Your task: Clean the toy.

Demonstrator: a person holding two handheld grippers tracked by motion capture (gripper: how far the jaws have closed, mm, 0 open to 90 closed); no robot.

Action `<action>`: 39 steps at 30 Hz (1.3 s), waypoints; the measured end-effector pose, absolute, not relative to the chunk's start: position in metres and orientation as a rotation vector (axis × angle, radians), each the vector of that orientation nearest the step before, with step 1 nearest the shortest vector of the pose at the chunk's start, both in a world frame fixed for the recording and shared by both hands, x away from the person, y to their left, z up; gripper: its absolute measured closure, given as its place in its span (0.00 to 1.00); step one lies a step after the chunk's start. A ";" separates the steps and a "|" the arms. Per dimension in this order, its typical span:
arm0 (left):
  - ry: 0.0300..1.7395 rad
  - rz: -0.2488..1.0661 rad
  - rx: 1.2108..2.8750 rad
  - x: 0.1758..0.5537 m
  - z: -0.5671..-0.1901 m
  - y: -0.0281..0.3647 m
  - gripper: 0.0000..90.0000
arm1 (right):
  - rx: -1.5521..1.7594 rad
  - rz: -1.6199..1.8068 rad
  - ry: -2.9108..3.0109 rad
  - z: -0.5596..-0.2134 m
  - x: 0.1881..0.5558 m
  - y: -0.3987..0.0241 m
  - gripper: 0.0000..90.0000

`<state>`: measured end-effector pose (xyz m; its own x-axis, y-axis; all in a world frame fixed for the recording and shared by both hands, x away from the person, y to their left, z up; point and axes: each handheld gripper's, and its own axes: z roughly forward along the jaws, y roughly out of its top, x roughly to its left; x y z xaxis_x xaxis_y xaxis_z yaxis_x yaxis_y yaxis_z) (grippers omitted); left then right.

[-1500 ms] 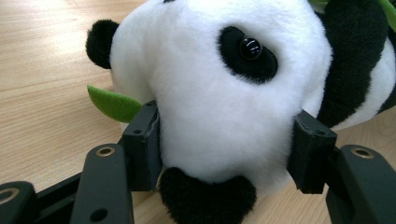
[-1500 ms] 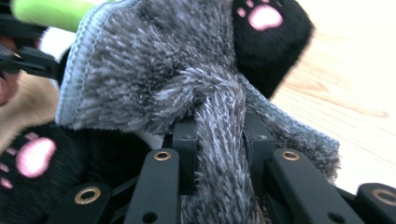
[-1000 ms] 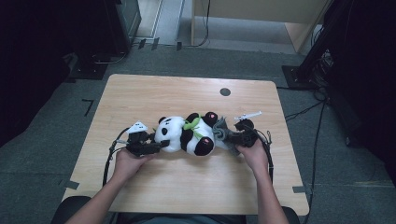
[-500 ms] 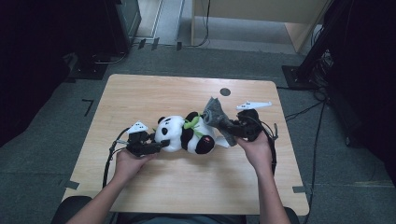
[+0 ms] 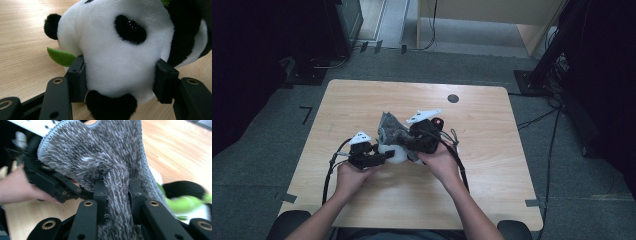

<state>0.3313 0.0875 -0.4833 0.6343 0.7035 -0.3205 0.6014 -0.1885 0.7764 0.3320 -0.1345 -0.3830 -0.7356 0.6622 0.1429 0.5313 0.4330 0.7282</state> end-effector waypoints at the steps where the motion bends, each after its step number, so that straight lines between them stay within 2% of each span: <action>1: 1.039 0.130 1.878 0.331 -0.483 0.087 0.44 | 1.061 1.172 2.534 -0.389 0.334 -0.130 0.83; 5: 1.040 0.132 1.888 0.331 -0.484 0.088 0.45 | 1.024 1.106 2.567 -0.411 0.337 -0.122 0.84; 13: 1.042 0.129 1.903 0.332 -0.483 0.086 0.47 | 1.006 1.053 2.616 -0.417 0.328 -0.140 0.86; 28: 1.026 0.119 1.912 0.333 -0.483 0.086 0.48 | 1.123 0.982 2.675 -0.411 0.320 -0.180 0.86; 39: 1.010 0.124 1.924 0.332 -0.484 0.086 0.48 | 1.170 0.993 2.579 -0.391 0.319 -0.200 0.86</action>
<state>0.3321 0.0855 -0.4838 0.6571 0.6906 -0.3021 0.5967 -0.2315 0.7684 0.3192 -0.2004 -0.3915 -0.6879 0.7129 0.1363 0.6203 0.4800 0.6204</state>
